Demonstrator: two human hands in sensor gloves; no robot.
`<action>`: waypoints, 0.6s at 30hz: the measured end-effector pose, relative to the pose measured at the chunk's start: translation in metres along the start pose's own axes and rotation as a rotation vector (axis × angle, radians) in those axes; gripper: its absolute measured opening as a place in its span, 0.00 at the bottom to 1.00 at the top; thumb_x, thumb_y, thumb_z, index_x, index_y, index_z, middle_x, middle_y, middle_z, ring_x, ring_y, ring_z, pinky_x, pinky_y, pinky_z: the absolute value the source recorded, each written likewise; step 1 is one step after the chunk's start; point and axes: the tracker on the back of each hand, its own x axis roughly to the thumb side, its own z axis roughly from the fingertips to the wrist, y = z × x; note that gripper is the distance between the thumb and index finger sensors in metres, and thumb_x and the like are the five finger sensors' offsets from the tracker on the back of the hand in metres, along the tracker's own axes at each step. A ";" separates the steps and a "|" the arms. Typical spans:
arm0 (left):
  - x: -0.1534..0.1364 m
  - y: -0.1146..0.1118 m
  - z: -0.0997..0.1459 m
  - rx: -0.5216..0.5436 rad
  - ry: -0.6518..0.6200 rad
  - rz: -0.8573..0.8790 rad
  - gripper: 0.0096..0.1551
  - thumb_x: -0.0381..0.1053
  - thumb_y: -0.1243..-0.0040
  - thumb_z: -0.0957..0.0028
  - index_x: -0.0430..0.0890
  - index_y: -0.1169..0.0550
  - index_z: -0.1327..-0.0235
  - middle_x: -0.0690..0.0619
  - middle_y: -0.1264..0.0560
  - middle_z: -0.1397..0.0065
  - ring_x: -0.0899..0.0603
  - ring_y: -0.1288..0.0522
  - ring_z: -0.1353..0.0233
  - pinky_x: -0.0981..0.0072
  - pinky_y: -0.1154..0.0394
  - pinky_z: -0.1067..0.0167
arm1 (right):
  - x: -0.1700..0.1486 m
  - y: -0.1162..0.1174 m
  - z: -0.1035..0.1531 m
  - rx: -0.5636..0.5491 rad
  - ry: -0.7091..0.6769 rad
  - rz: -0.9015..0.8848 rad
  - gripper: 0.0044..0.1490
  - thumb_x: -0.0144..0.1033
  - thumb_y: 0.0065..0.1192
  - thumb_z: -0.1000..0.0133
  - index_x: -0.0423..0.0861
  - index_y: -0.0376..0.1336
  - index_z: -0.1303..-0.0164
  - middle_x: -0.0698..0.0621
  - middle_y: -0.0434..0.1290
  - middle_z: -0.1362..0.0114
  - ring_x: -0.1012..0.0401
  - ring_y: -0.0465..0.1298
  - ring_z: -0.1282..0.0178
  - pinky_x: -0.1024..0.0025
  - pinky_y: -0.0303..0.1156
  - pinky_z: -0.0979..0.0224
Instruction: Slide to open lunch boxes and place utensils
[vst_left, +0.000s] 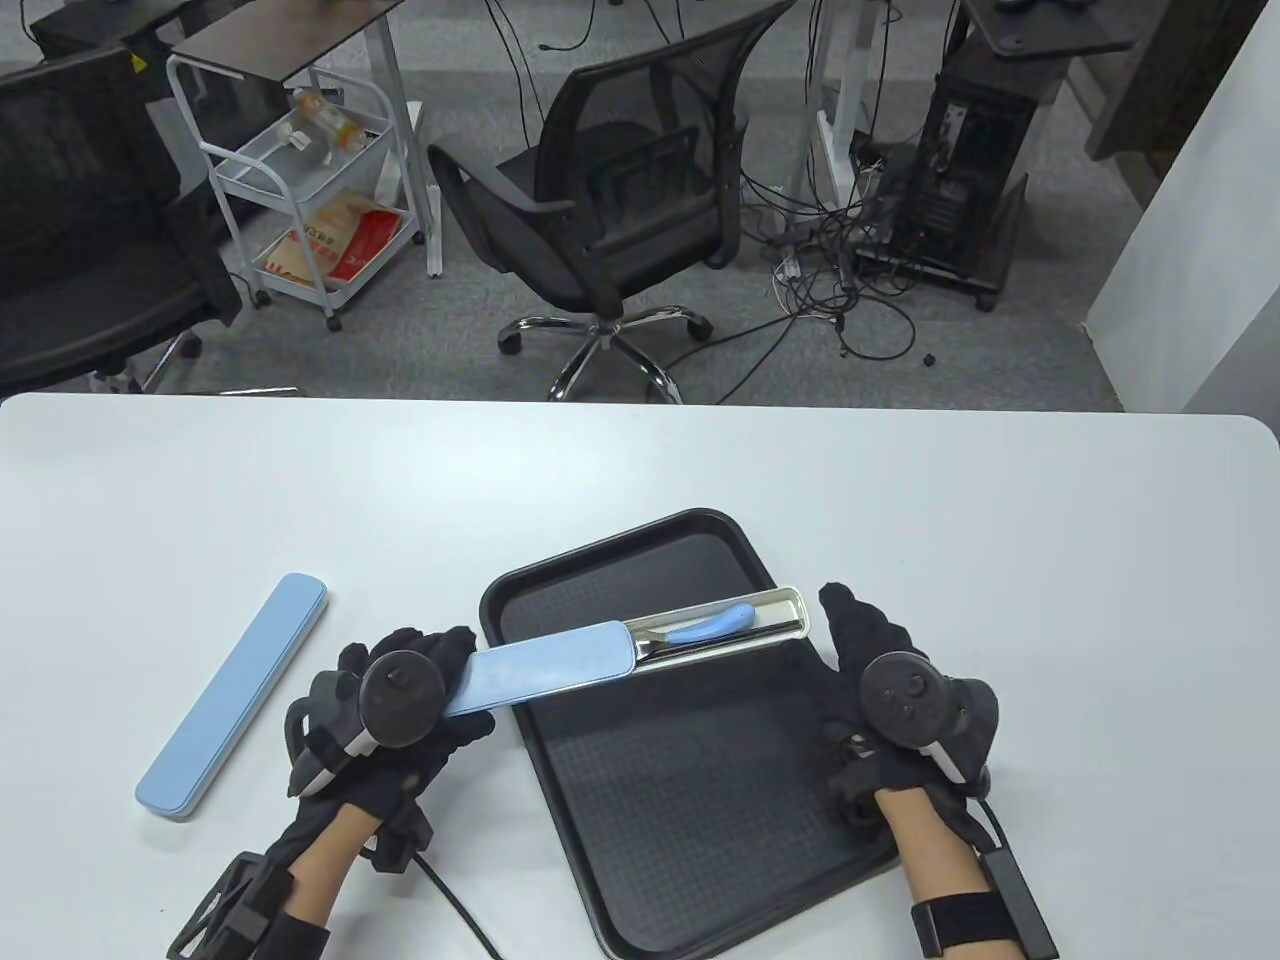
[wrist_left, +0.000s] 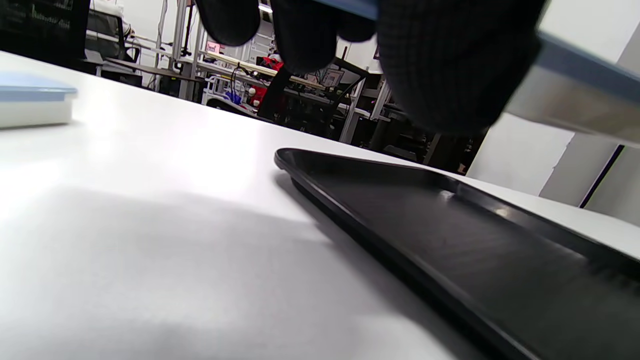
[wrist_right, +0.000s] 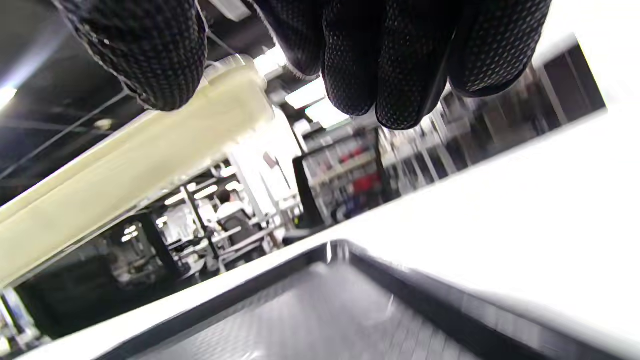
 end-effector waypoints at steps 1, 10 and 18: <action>0.000 0.000 0.000 -0.003 -0.003 0.008 0.53 0.66 0.25 0.56 0.55 0.40 0.20 0.57 0.35 0.18 0.37 0.40 0.14 0.23 0.50 0.23 | -0.006 0.003 -0.002 0.048 -0.006 -0.074 0.51 0.57 0.71 0.45 0.43 0.54 0.18 0.40 0.68 0.21 0.40 0.73 0.27 0.37 0.68 0.28; 0.005 -0.001 0.000 -0.016 -0.018 -0.022 0.54 0.66 0.25 0.56 0.55 0.40 0.20 0.57 0.35 0.18 0.37 0.40 0.14 0.23 0.50 0.23 | -0.009 0.013 -0.004 0.050 -0.002 -0.215 0.46 0.45 0.74 0.44 0.42 0.57 0.20 0.42 0.72 0.25 0.42 0.76 0.30 0.38 0.69 0.29; 0.013 0.000 0.003 0.003 -0.038 -0.057 0.54 0.66 0.26 0.56 0.55 0.40 0.20 0.57 0.35 0.19 0.37 0.39 0.15 0.25 0.49 0.23 | -0.007 0.016 -0.002 0.034 -0.017 -0.292 0.42 0.42 0.75 0.44 0.42 0.60 0.22 0.43 0.74 0.28 0.44 0.78 0.32 0.38 0.70 0.30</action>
